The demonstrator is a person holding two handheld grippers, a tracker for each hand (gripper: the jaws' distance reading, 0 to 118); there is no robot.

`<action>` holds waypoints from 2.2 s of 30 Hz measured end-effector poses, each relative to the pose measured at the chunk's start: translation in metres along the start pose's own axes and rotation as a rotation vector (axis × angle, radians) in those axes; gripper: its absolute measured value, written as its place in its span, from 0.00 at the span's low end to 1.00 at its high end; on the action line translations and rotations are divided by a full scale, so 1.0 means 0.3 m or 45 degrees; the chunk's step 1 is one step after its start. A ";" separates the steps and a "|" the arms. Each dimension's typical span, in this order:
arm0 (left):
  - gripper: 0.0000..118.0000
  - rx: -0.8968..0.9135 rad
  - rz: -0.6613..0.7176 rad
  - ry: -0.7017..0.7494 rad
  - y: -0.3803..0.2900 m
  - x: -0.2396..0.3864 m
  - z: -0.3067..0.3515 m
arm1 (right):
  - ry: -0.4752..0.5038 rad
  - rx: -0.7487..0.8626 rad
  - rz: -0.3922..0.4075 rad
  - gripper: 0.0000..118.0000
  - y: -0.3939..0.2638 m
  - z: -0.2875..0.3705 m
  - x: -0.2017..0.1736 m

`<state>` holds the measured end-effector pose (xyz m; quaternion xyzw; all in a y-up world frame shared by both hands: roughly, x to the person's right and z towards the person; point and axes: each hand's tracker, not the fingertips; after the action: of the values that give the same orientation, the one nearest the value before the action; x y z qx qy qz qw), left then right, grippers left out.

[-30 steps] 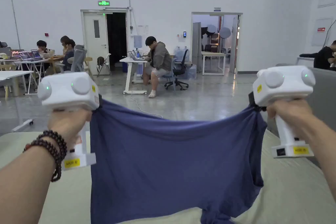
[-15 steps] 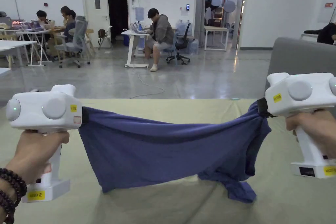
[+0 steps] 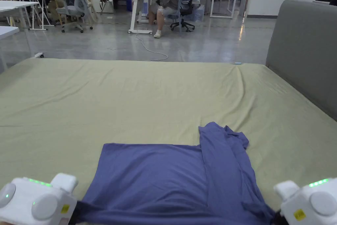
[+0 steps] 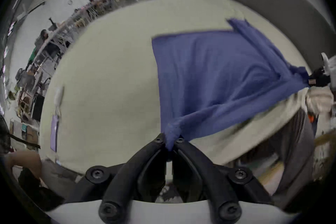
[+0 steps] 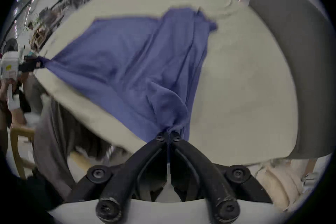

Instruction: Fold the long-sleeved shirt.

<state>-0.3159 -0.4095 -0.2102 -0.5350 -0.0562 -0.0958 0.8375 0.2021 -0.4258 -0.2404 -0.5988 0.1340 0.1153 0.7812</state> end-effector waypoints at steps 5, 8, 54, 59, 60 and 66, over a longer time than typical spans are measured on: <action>0.00 -0.113 -0.008 -0.031 -0.084 -0.015 -0.023 | 0.033 -0.106 0.034 0.00 -0.102 -0.054 -0.015; 0.00 -0.112 0.018 -0.063 -0.085 -0.020 -0.038 | 0.047 -0.100 0.014 0.00 -0.097 -0.051 -0.011; 0.00 0.297 0.243 -0.099 0.628 -0.082 -0.335 | -0.106 0.095 -0.609 0.06 1.345 -0.523 0.360; 0.00 0.318 0.224 -0.066 0.621 -0.089 -0.304 | -0.129 0.222 -0.503 0.06 1.334 -0.335 0.298; 0.00 0.324 0.223 -0.069 0.615 -0.094 -0.293 | -0.112 0.291 -0.476 0.06 1.309 -0.268 0.277; 0.00 0.367 0.193 -0.091 0.560 -0.077 -0.206 | -0.084 0.473 -0.200 0.06 1.054 0.038 0.092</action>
<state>-0.3018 -0.3945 -0.3896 -0.4150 -0.0585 -0.0041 0.9079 0.1212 -0.3331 -0.5332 -0.4487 0.0802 0.0468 0.8888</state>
